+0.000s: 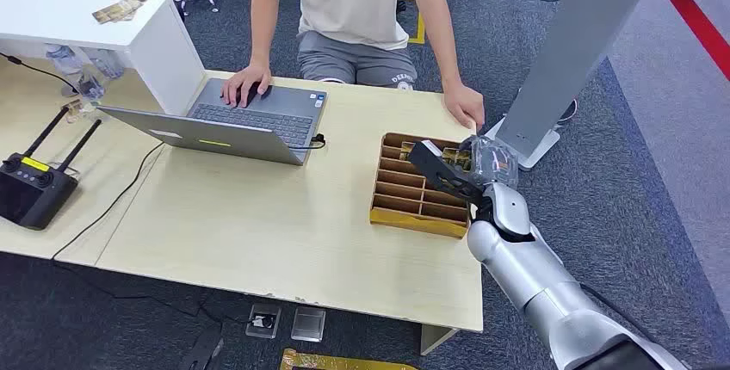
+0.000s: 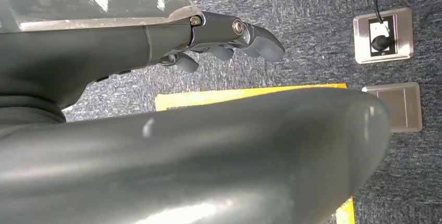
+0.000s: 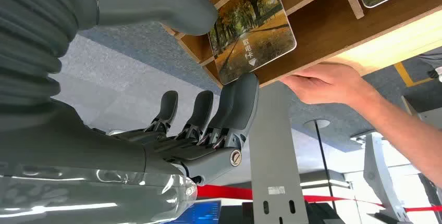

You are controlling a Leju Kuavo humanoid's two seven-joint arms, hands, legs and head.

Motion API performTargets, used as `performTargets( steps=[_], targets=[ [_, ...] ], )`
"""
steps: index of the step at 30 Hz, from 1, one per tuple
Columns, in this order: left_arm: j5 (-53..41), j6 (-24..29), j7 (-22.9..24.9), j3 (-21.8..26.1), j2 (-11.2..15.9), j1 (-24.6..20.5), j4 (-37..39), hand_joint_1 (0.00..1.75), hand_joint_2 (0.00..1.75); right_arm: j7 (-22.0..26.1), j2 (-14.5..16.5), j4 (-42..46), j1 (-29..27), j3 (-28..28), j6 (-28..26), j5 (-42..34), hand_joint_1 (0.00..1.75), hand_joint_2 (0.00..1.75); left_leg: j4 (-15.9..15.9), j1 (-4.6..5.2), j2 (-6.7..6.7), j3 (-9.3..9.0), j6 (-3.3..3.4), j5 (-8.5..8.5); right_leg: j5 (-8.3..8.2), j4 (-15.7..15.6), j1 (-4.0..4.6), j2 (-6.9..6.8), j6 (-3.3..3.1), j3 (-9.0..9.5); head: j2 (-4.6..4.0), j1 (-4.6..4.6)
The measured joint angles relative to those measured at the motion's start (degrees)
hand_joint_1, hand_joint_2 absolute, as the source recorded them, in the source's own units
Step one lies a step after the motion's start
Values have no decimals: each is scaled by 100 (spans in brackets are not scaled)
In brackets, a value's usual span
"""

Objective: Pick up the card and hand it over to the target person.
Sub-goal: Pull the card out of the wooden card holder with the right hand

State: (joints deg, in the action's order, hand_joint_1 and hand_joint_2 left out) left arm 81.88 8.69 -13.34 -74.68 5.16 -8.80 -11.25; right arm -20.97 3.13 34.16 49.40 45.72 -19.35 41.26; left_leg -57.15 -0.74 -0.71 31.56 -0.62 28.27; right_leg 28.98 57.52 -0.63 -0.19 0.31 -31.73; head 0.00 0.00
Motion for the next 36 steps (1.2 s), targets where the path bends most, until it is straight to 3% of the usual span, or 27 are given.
performTargets(
  steps=[6, 13, 19, 26, 36],
  targets=[
    [0, 1, -2, -2, -1, 5, 0, 0, 0, 1, 1, -8, -13, -3, -4, -9, 70, 175, -1, -1, 1, 1, -1, 2, 1, 0, 0, 1, 0, -1, 0, 0],
    [0, 0, -2, -3, -3, 13, 0, 0, 0, 0, 2, -16, -31, -2, -2, -13, 78, 175, 3, 0, 2, -3, 0, -1, -2, -4, 1, 1, -1, 3, 0, 0],
    [1, 0, -2, -3, -3, 13, 0, 0, 0, -1, 8, -15, -29, -1, 0, -14, 96, 175, 1, 0, 2, -1, 0, 1, 0, -1, 0, 2, 0, 1, 0, 0],
    [15, -10, -23, 6, 7, 6, 0, 0, 0, -6, 48, -63, 24, 42, 36, 8, 132, 175, -2, 0, 1, 2, -1, 3, 2, 2, 0, 3, 1, -3, 0, 0],
    [17, -2, -25, -7, 19, -8, 2, 0, 0, -17, 63, -93, 55, 48, 29, 0, 144, 175, -1, 0, 3, 3, 0, 1, -1, 2, 0, 4, 0, -3, 0, 0]
  ],
)
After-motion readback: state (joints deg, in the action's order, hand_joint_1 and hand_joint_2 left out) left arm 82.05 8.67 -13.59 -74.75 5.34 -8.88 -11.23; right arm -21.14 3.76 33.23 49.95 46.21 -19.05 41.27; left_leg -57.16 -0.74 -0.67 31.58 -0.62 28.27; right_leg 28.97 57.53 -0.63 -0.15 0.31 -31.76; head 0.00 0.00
